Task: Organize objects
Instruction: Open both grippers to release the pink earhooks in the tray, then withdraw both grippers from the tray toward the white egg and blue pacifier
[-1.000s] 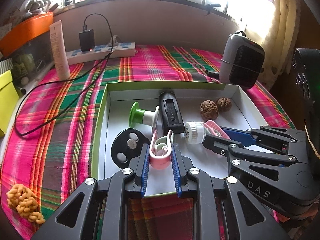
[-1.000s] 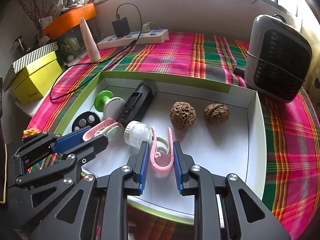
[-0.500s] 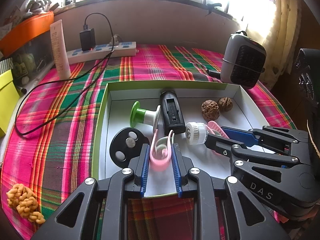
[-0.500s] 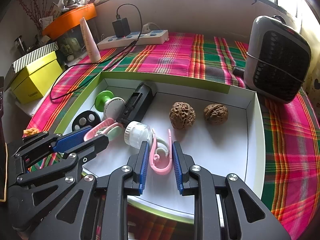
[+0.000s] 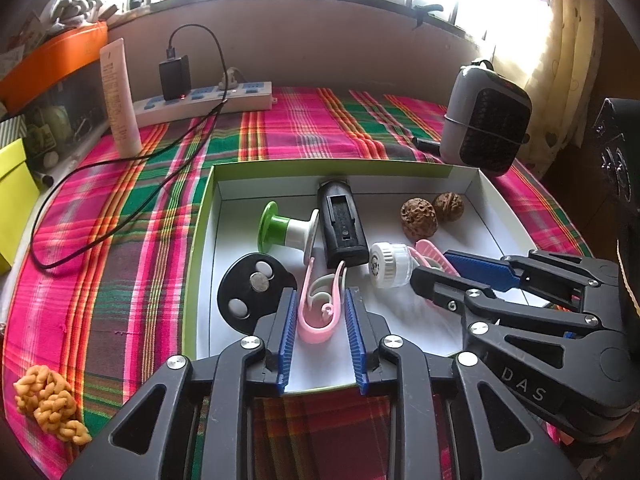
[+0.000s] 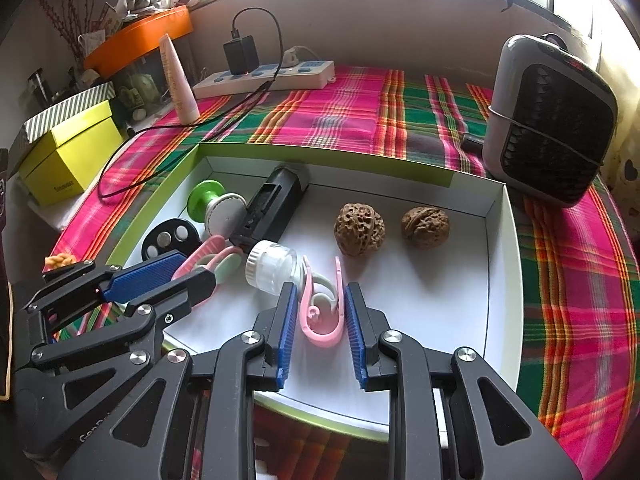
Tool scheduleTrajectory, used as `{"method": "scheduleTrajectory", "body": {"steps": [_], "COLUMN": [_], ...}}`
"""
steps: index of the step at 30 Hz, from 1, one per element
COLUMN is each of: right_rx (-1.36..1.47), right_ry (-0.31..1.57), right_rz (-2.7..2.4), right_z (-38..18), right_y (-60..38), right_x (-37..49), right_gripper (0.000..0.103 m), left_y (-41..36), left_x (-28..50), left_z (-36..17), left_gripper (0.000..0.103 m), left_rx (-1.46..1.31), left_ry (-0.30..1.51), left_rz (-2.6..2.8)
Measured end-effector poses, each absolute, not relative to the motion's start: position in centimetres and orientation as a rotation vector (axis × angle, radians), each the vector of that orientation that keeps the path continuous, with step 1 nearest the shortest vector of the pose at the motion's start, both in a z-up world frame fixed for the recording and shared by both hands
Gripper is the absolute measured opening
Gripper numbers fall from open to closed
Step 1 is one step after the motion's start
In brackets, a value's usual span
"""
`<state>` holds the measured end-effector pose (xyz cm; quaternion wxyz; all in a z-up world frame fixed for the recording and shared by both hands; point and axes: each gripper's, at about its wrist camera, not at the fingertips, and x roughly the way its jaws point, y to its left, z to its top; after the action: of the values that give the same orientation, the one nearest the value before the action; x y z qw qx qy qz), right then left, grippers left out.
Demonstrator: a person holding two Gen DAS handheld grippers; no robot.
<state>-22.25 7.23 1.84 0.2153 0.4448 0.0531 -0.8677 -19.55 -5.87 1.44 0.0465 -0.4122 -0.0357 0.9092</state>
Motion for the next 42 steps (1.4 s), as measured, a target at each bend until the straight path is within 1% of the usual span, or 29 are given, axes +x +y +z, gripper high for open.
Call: {"method": "scheduleTrajectory", "body": {"steps": [2, 4, 7, 29, 42], "right_rx": [1.231, 1.227, 1.228, 1.183, 1.119], "right_ry": [0.145, 0.142, 0.144, 0.095, 0.071], "right_rz": [-2.413, -2.417, -2.42, -2.468, -2.509], "right_z": [1.9, 2.1, 2.1, 3.6, 4.8], "right_y": [7.3, 7.4, 7.4, 8.3, 9.4], "right_x": [-22.2, -22.2, -22.1, -19.8, -16.8], "right_gripper": [0.036, 0.036, 0.036, 0.036, 0.037], "left_y": [-5.7, -5.8, -5.9, -6.2, -5.6], "left_x": [-19.4, -19.3, -19.3, -16.4, -13.5], "left_z": [1.5, 1.4, 1.5, 2.9, 4.1], "left_gripper": [0.032, 0.035, 0.037, 0.04, 0.041], "left_rx": [-1.255, -1.257, -1.261, -1.236, -1.191], "left_ry": [-0.091, -0.095, -0.099, -0.103, -0.122], "left_rz": [2.789, 2.79, 2.791, 2.835, 2.855]}}
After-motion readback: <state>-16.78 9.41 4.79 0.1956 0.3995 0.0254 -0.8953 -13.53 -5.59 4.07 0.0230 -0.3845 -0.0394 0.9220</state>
